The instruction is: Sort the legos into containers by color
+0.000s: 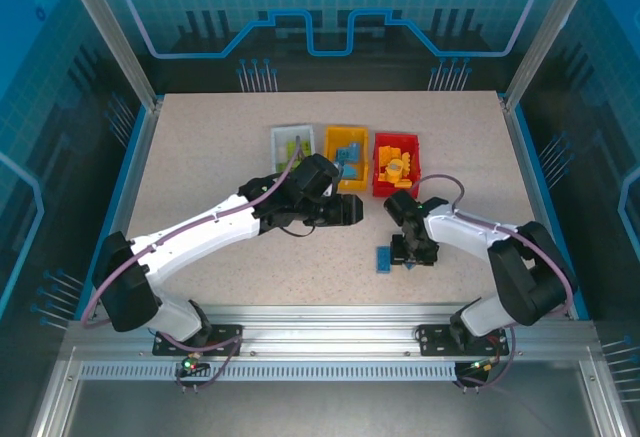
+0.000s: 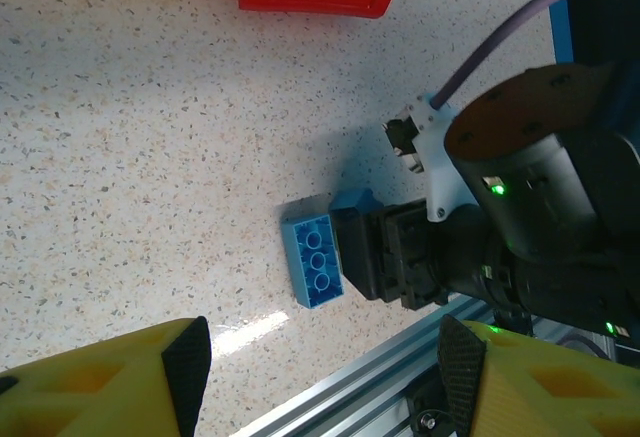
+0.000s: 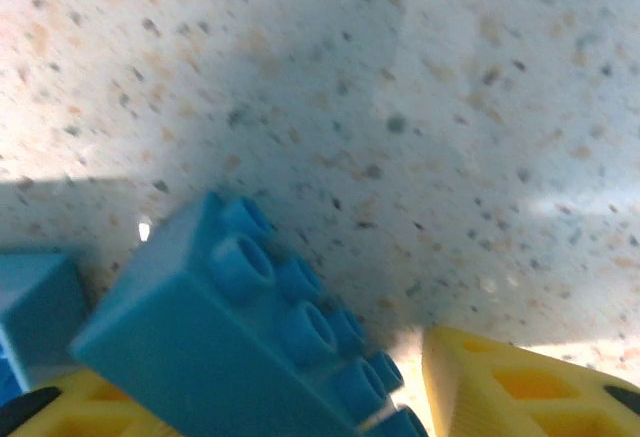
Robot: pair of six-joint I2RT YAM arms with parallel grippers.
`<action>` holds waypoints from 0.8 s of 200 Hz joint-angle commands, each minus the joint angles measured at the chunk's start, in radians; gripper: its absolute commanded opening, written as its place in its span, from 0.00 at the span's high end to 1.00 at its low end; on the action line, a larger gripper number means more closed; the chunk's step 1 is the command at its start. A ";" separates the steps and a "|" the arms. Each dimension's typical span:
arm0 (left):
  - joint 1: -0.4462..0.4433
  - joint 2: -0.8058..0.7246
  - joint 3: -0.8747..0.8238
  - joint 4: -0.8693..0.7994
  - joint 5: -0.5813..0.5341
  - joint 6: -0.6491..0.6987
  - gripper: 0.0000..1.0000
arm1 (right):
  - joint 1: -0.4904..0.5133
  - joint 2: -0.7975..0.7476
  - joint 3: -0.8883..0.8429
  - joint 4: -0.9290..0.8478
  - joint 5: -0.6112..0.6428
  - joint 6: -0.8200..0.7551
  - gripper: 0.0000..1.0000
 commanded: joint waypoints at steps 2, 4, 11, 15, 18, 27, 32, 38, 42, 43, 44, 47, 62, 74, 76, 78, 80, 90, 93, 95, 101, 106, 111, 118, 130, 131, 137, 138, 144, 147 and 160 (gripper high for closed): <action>-0.003 -0.036 -0.022 0.022 0.039 -0.018 0.34 | -0.019 0.033 0.045 0.025 -0.020 -0.045 0.52; -0.002 -0.036 -0.024 0.024 0.041 -0.021 0.34 | -0.019 0.035 0.047 0.027 -0.019 -0.046 0.53; -0.002 -0.040 -0.034 0.033 0.050 -0.029 0.34 | -0.019 0.042 0.052 0.030 -0.020 -0.050 0.56; -0.003 -0.043 -0.041 0.039 0.053 -0.035 0.34 | -0.020 0.044 0.052 0.031 -0.020 -0.052 0.58; -0.002 -0.046 -0.046 0.042 0.056 -0.040 0.34 | -0.020 0.044 0.052 0.032 -0.020 -0.053 0.60; -0.004 -0.060 -0.065 0.053 0.058 -0.055 0.34 | -0.020 0.042 0.055 0.030 -0.016 -0.054 0.65; -0.005 -0.070 -0.077 0.059 0.056 -0.061 0.34 | -0.020 0.035 0.054 0.027 -0.011 -0.053 0.68; -0.008 -0.086 -0.091 0.066 0.054 -0.069 0.34 | -0.018 0.019 0.053 0.020 0.001 -0.051 0.71; -0.008 -0.099 -0.102 0.069 0.051 -0.075 0.34 | -0.013 0.004 0.054 0.013 0.015 -0.049 0.73; -0.008 -0.101 -0.103 0.070 0.051 -0.077 0.33 | -0.012 -0.003 0.053 0.009 0.022 -0.048 0.74; -0.008 -0.105 -0.104 0.071 0.051 -0.078 0.33 | -0.012 -0.003 0.053 0.009 0.022 -0.048 0.74; -0.009 -0.114 -0.114 0.074 0.048 -0.081 0.33 | -0.008 -0.017 0.055 0.002 0.034 -0.047 0.75; -0.012 -0.185 -0.150 0.077 0.020 -0.095 0.32 | 0.025 -0.086 0.086 -0.038 0.095 -0.046 0.78; -0.011 -0.246 -0.168 0.051 -0.035 -0.100 0.30 | 0.061 -0.119 0.152 -0.070 0.134 -0.044 0.79; -0.011 -0.258 -0.170 0.044 -0.044 -0.100 0.30 | 0.065 -0.122 0.161 -0.073 0.139 -0.044 0.79; -0.012 -0.271 -0.172 0.037 -0.058 -0.100 0.29 | 0.074 -0.124 0.173 -0.077 0.143 -0.042 0.79; -0.012 -0.282 -0.174 0.030 -0.072 -0.100 0.29 | 0.085 -0.123 0.191 -0.082 0.148 -0.040 0.79; -0.012 -0.334 -0.183 0.003 -0.128 -0.093 0.26 | 0.110 -0.110 0.245 -0.085 0.151 -0.037 0.79; -0.012 -0.347 -0.186 -0.004 -0.145 -0.090 0.26 | 0.119 -0.101 0.263 -0.083 0.150 -0.037 0.79; -0.012 -0.353 -0.188 -0.008 -0.156 -0.087 0.25 | 0.122 -0.094 0.274 -0.080 0.147 -0.035 0.79; -0.010 -0.379 -0.192 -0.022 -0.184 -0.083 0.24 | 0.130 -0.066 0.309 -0.073 0.136 -0.034 0.79; -0.010 -0.395 -0.195 -0.032 -0.208 -0.080 0.23 | 0.132 -0.038 0.341 -0.062 0.121 -0.032 0.80; -0.010 -0.408 -0.197 -0.040 -0.225 -0.077 0.22 | 0.130 -0.002 0.380 -0.046 0.096 -0.032 0.81; -0.009 -0.420 -0.201 -0.048 -0.245 -0.073 0.19 | 0.130 0.046 0.433 -0.032 0.078 -0.030 0.81; -0.009 -0.429 -0.201 -0.061 -0.262 -0.072 0.18 | 0.129 0.129 0.524 -0.013 0.074 -0.035 0.81; -0.009 -0.429 -0.201 -0.061 -0.262 -0.072 0.18 | 0.128 0.137 0.534 -0.012 0.074 -0.036 0.81; -0.009 -0.429 -0.202 -0.061 -0.260 -0.072 0.18 | 0.125 0.172 0.571 -0.007 0.070 -0.036 0.81; -0.010 -0.428 -0.202 -0.061 -0.260 -0.073 0.18 | 0.124 0.179 0.582 -0.006 0.069 -0.036 0.81; -0.009 -0.425 -0.203 -0.061 -0.255 -0.074 0.18 | 0.114 0.231 0.645 -0.002 0.055 -0.040 0.81; -0.009 -0.422 -0.205 -0.062 -0.255 -0.074 0.18 | 0.107 0.256 0.670 -0.001 0.048 -0.042 0.81; -0.009 -0.411 -0.210 -0.061 -0.243 -0.077 0.18 | 0.088 0.358 0.794 -0.006 0.015 -0.058 0.82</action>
